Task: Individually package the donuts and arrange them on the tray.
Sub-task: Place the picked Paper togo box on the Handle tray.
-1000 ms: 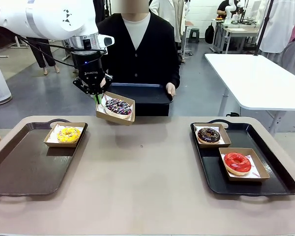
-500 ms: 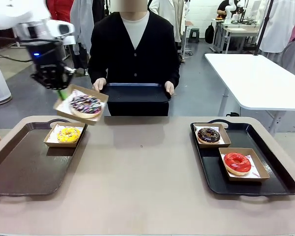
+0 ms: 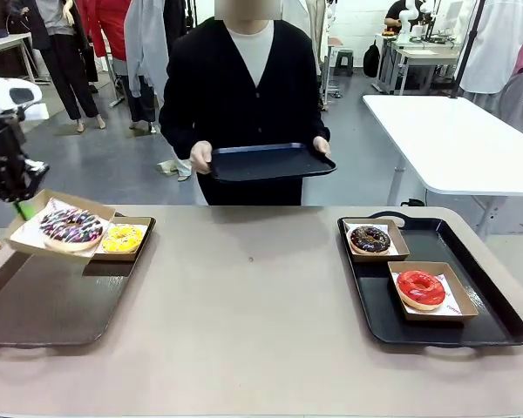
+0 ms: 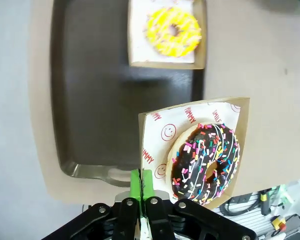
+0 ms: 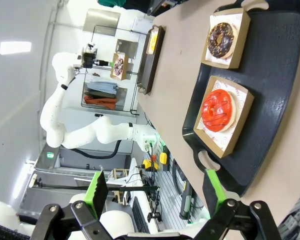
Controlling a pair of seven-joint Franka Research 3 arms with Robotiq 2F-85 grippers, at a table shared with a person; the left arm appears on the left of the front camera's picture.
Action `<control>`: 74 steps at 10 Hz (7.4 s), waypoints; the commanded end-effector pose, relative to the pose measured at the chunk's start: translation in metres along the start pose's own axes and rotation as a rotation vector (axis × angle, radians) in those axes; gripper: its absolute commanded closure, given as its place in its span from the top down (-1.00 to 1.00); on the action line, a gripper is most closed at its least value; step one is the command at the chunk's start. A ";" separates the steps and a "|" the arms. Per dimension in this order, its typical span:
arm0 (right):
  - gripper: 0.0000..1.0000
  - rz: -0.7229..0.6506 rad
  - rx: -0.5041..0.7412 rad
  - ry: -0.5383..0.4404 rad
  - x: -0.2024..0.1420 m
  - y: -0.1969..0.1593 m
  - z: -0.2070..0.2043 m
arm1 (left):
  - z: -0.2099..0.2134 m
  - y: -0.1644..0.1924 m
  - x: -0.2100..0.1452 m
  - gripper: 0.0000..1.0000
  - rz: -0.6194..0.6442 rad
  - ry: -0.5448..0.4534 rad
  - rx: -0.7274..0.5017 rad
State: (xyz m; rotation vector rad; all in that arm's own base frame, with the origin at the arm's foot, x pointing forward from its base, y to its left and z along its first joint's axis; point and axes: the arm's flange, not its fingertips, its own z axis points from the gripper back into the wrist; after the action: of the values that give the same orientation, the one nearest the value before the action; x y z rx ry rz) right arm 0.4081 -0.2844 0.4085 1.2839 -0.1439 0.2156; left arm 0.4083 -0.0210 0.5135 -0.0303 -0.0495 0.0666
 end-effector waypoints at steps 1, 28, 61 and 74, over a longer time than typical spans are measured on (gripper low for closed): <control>1.00 -0.011 -0.004 0.000 0.001 0.001 0.000 | -0.024 0.012 0.006 -0.98 0.013 0.011 0.058; 1.00 -0.011 -0.004 0.000 0.001 0.001 0.000 | -0.132 0.004 0.025 -0.98 -0.091 0.074 0.079; 1.00 -0.011 -0.004 0.000 0.001 0.001 0.000 | -0.090 0.283 -0.030 1.00 0.025 -0.070 -1.098; 1.00 -0.011 -0.004 0.000 0.001 0.001 0.000 | -0.104 0.303 -0.061 1.00 0.088 -0.048 -1.274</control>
State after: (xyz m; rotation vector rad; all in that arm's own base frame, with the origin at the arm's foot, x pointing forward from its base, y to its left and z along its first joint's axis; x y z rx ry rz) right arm 0.4082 -0.2843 0.4083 1.2851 -0.1441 0.2162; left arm 0.3343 0.2762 0.3956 -1.2855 -0.1417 0.1241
